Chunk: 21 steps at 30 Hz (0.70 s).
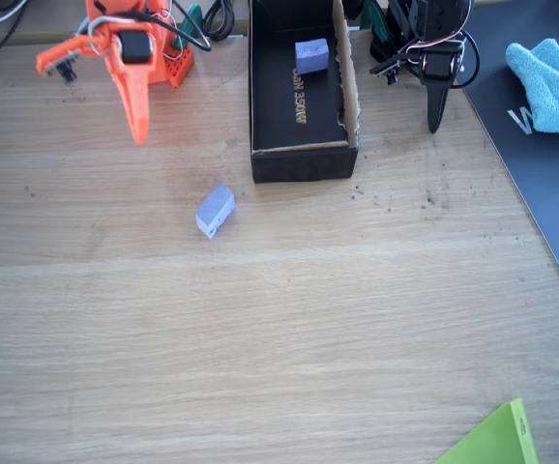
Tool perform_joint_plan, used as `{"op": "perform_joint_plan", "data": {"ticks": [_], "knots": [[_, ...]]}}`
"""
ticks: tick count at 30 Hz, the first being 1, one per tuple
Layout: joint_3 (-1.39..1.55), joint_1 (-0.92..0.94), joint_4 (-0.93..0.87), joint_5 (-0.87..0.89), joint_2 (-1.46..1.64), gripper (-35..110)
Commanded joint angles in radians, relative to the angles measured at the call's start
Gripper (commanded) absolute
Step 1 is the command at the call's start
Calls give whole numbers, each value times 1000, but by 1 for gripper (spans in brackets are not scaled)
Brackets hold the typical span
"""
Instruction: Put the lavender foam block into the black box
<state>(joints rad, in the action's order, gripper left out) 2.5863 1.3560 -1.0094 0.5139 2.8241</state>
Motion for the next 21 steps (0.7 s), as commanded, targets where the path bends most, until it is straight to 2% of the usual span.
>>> {"op": "perform_joint_plan", "data": {"ticks": [1, 5, 13, 21], "knots": [[-258, 21, -49, 20, -215, 0], [-456, 12, -144, 37, -373, 0], [-497, -9, -209, 40, -377, 0], [-687, -11, -284, 41, -565, 0]]}}
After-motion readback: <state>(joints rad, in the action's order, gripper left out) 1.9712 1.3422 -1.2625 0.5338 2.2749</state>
